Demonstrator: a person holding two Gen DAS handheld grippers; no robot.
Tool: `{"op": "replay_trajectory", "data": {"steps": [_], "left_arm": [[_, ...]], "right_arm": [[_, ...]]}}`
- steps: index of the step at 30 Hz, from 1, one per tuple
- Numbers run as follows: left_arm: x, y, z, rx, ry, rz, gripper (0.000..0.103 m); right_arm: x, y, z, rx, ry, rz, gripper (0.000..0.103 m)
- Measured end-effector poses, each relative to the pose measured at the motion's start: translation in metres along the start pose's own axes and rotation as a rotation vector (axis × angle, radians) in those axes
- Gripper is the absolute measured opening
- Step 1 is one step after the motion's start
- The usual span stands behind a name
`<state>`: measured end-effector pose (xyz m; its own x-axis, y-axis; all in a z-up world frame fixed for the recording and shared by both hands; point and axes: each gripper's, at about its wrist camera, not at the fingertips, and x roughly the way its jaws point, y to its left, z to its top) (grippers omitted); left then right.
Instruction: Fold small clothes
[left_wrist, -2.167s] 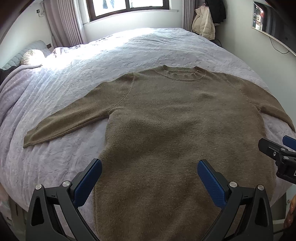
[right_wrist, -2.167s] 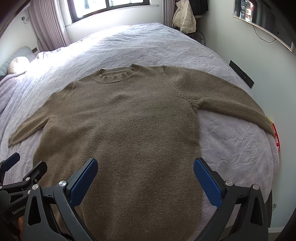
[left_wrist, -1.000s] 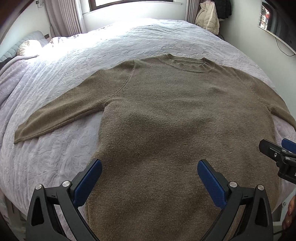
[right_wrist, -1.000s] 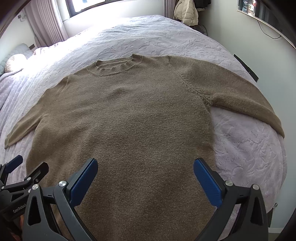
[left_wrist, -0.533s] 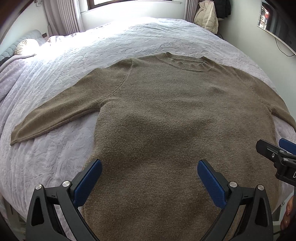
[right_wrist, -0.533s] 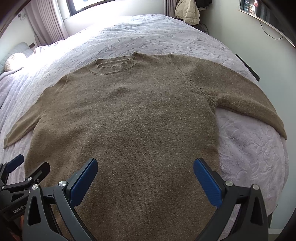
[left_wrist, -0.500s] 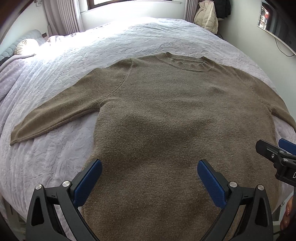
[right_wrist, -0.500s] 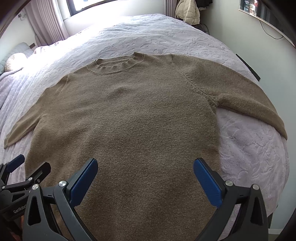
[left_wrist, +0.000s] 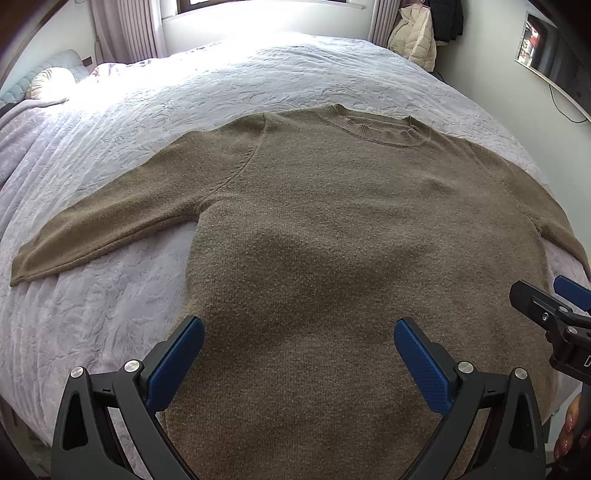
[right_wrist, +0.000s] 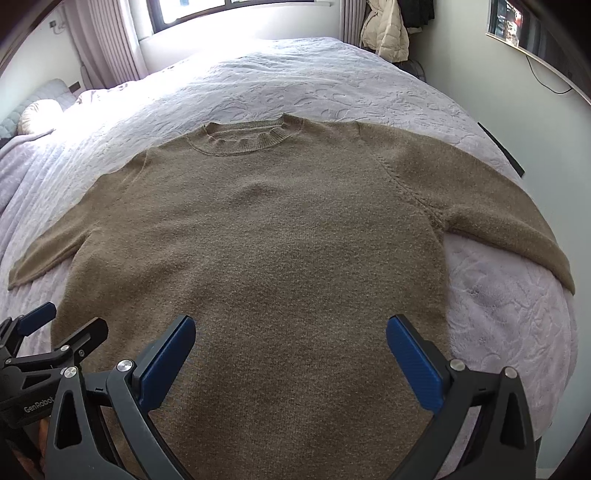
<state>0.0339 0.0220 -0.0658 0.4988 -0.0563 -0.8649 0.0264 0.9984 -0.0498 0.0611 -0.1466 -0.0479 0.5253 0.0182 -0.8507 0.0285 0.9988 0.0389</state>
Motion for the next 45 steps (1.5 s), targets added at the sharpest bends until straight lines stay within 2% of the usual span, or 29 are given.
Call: {"op": "replay_trajectory", "data": {"steps": [12, 15, 19, 24, 27, 31, 33, 35, 40, 41, 43, 45], "left_arm": [[0.004, 0.014, -0.004, -0.041, 0.003, -0.076, 0.103], [0.003, 0.022, -0.004, -0.058, -0.008, -0.129, 0.103], [-0.004, 0.056, 0.001, -0.132, -0.076, -0.173, 0.103], [-0.002, 0.147, 0.005, -0.319, -0.168, -0.115, 0.103], [0.008, 0.21, 0.0, -0.482, -0.177, -0.088, 0.103], [0.024, 0.284, -0.017, -0.725, -0.188, -0.16, 0.103], [0.03, 0.304, -0.021, -0.804, -0.218, -0.198, 0.103], [0.038, 0.314, -0.017, -0.842, -0.235, -0.214, 0.103], [0.053, 0.317, 0.011, -0.839, -0.255, -0.212, 0.103], [0.055, 0.317, 0.015, -0.845, -0.257, -0.209, 0.101], [0.057, 0.321, 0.019, -0.855, -0.262, -0.192, 0.088], [0.061, 0.325, 0.019, -0.849, -0.247, -0.178, 0.054]], "right_arm": [[-0.001, 0.015, 0.0, -0.017, 0.006, 0.035, 0.103], [0.0, 0.02, 0.001, -0.016, 0.01, 0.052, 0.103], [-0.001, 0.027, 0.001, -0.03, 0.008, 0.063, 0.103], [-0.003, 0.035, -0.001, -0.048, 0.001, 0.088, 0.103], [-0.001, 0.043, -0.001, -0.057, 0.0, 0.114, 0.103], [0.005, 0.058, 0.0, -0.077, 0.009, 0.145, 0.103], [0.01, 0.068, 0.0, -0.088, 0.018, 0.157, 0.103], [0.015, 0.077, -0.001, -0.099, 0.031, 0.169, 0.103], [0.021, 0.097, -0.004, -0.126, 0.049, 0.194, 0.103], [0.021, 0.099, -0.005, -0.131, 0.05, 0.197, 0.103], [0.023, 0.1, -0.005, -0.135, 0.053, 0.198, 0.103], [0.024, 0.098, -0.005, -0.129, 0.054, 0.2, 0.103]]}}
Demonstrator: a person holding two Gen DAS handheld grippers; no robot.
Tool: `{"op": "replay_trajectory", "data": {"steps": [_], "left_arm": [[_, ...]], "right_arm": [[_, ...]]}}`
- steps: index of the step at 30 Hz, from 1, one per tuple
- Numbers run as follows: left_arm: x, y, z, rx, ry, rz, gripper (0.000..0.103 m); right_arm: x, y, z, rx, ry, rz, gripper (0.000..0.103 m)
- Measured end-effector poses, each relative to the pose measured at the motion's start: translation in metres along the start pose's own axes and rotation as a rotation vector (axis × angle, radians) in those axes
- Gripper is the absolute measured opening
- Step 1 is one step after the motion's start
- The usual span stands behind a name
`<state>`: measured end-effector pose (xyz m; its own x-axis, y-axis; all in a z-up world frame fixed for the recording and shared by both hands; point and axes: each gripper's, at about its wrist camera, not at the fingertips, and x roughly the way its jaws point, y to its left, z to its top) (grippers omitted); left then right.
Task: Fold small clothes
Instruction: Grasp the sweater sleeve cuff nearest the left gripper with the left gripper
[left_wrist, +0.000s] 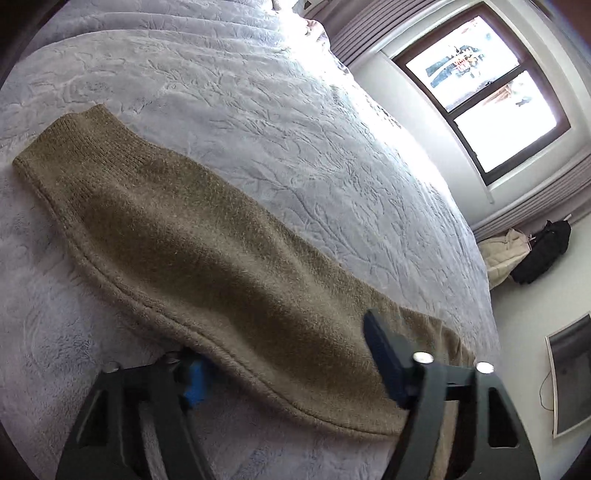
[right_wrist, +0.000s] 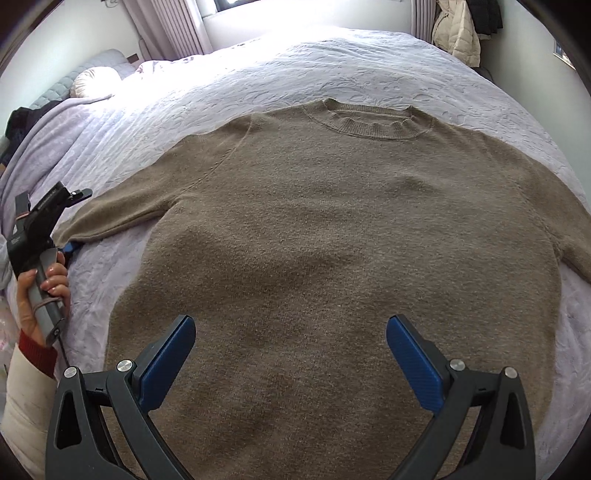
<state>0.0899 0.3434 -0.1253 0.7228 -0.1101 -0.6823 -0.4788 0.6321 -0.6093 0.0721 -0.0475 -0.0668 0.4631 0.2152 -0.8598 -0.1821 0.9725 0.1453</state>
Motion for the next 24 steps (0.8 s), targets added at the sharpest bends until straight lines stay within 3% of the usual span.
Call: {"op": "replay_trajectory", "data": {"steps": [3, 4, 7, 12, 18, 24], "left_arm": [[0.002, 0.011, 0.005, -0.011, 0.007, -0.011, 0.019], [0.0, 0.014, 0.005, -0.022, 0.004, -0.026, 0.017], [-0.011, 0.007, 0.005, -0.006, -0.041, -0.049, 0.017], [-0.037, -0.047, 0.0, 0.153, -0.115, -0.082, 0.017], [-0.053, -0.144, -0.025, 0.36, -0.143, -0.156, 0.017], [-0.044, -0.256, -0.091, 0.604, -0.095, -0.205, 0.017]], "right_arm": [[0.001, -0.006, 0.0, 0.02, 0.006, 0.009, 0.103], [0.001, -0.008, 0.0, 0.027, 0.008, 0.014, 0.103], [0.001, -0.012, -0.002, 0.041, 0.009, 0.027, 0.103], [-0.001, -0.022, -0.004, 0.057, 0.002, 0.041, 0.103], [-0.013, -0.044, -0.007, 0.104, -0.029, 0.066, 0.103], [-0.031, -0.086, -0.015, 0.169, -0.074, 0.061, 0.103]]}}
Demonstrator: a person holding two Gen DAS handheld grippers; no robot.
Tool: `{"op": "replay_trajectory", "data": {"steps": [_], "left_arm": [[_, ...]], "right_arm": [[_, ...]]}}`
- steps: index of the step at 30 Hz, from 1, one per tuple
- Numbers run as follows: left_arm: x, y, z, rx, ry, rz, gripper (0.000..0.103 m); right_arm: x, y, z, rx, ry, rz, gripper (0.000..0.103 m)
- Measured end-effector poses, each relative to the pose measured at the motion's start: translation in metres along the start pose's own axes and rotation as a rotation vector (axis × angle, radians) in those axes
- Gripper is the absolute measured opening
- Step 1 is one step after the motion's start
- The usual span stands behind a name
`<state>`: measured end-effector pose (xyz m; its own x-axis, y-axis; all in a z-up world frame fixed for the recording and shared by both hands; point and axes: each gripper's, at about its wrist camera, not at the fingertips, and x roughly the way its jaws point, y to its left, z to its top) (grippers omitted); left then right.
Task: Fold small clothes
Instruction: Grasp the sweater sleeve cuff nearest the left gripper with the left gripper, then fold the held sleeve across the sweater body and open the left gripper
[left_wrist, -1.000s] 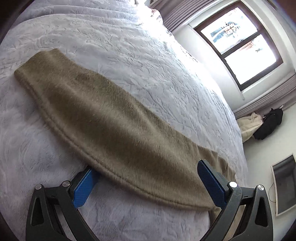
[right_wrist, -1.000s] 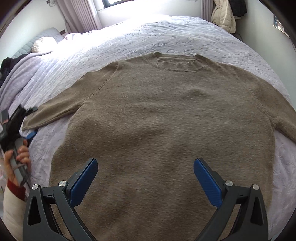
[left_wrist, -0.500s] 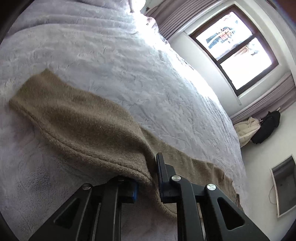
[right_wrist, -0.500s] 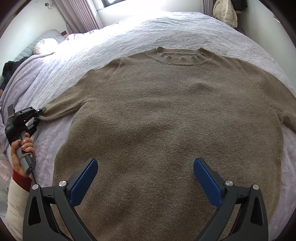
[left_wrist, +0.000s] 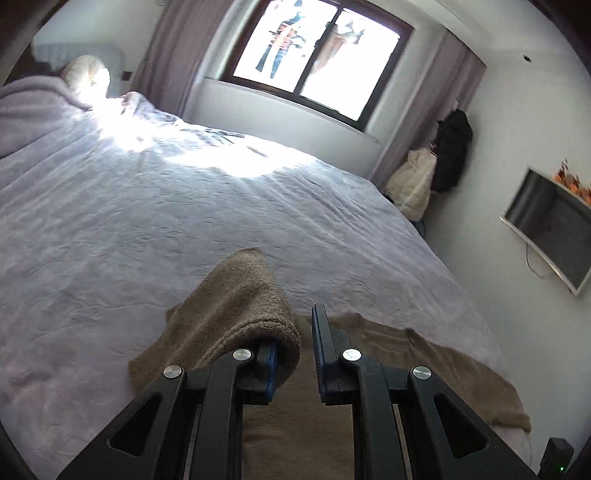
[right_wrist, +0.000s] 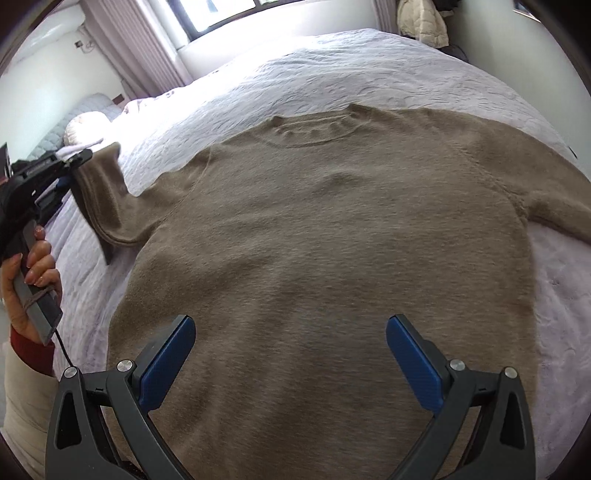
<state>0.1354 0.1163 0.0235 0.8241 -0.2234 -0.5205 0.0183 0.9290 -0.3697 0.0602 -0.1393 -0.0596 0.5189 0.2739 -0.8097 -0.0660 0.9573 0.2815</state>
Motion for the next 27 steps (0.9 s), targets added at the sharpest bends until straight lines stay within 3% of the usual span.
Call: {"op": "replay_trajectory", "data": {"steps": [6, 11, 13, 14, 15, 16, 22, 23, 24, 25, 27], "left_arm": [[0.065, -0.103, -0.048, 0.18, 0.177, -0.03, 0.017], [0.116, -0.141, -0.097, 0.309, 0.29, 0.074, 0.017], [0.129, -0.144, -0.113, 0.356, 0.337, 0.127, 0.028], [0.134, -0.138, -0.116, 0.359, 0.355, 0.125, 0.048], [0.132, -0.136, -0.118, 0.355, 0.352, 0.114, 0.061], [0.126, -0.134, -0.118, 0.352, 0.338, 0.109, 0.063], [0.072, -0.115, -0.105, 0.34, 0.304, 0.031, 0.064], [0.064, -0.107, -0.101, 0.335, 0.28, 0.044, 0.065], [0.051, -0.094, -0.098, 0.322, 0.25, 0.072, 0.081], [0.038, -0.077, -0.095, 0.297, 0.215, 0.115, 0.09], [0.021, -0.045, -0.088, 0.24, 0.162, 0.2, 0.095]], "right_arm": [[-0.015, -0.048, -0.006, 0.084, -0.024, -0.021, 0.103], [-0.021, -0.083, -0.015, 0.144, -0.027, -0.037, 0.103], [-0.021, -0.092, -0.017, 0.157, -0.028, -0.035, 0.103], [-0.021, -0.096, -0.018, 0.161, -0.027, -0.018, 0.103], [-0.021, -0.096, -0.018, 0.159, -0.027, -0.013, 0.103], [-0.022, -0.095, -0.017, 0.151, -0.027, -0.015, 0.103], [-0.024, -0.083, 0.004, 0.084, -0.049, -0.038, 0.103], [-0.025, -0.079, 0.01, 0.061, -0.057, -0.042, 0.103], [-0.026, -0.07, 0.017, 0.027, -0.066, -0.046, 0.103], [-0.026, -0.059, 0.024, -0.017, -0.074, -0.049, 0.103], [-0.021, -0.035, 0.037, -0.107, -0.083, -0.052, 0.103]]}}
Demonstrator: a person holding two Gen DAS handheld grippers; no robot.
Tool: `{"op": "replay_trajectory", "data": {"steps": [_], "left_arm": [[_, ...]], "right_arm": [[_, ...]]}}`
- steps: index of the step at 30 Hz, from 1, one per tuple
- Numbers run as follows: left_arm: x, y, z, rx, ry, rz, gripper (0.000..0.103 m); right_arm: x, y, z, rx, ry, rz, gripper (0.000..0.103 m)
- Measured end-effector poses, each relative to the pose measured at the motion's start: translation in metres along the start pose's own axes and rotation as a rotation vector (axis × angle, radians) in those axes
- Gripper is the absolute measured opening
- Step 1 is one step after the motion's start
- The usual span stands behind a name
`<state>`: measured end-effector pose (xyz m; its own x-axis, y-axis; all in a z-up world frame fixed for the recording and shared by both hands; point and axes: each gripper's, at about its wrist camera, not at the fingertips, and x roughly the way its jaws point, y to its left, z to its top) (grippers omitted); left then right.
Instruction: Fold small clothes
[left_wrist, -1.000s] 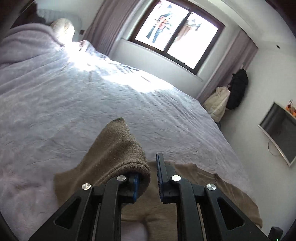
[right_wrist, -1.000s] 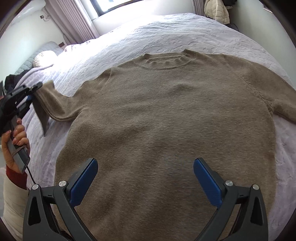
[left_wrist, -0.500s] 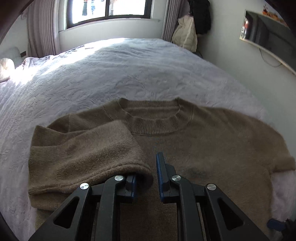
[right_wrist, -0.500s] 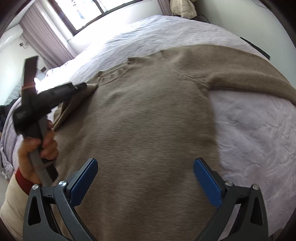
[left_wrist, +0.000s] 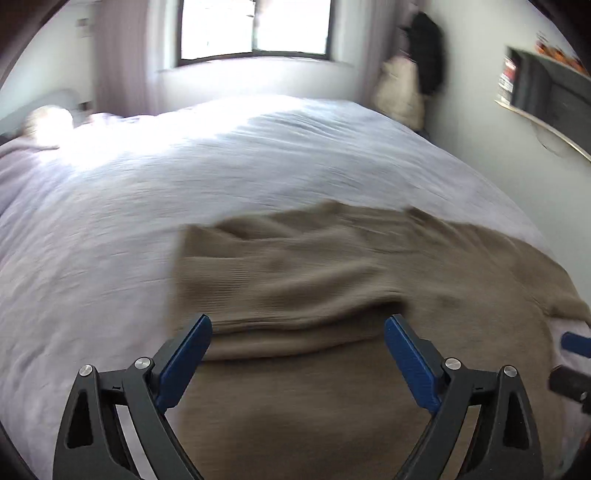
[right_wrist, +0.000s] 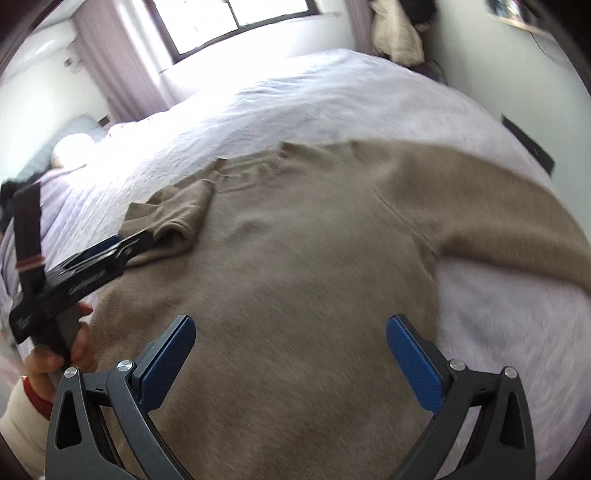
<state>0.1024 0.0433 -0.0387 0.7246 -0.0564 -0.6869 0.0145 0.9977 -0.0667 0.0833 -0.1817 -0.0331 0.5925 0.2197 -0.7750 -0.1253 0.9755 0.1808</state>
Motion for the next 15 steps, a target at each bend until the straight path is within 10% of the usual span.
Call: {"op": "replay_trajectory", "data": {"steps": [7, 15], "left_arm": [[0.019, 0.095, -0.022, -0.153, 0.147, 0.175, 0.095], [0.049, 0.097, -0.029, -0.088, 0.179, 0.203, 0.095]], "right_arm": [[0.035, 0.118, 0.039, -0.389, -0.032, 0.002, 0.102], [0.102, 0.197, 0.048, -0.677, -0.003, -0.071, 0.091]]}}
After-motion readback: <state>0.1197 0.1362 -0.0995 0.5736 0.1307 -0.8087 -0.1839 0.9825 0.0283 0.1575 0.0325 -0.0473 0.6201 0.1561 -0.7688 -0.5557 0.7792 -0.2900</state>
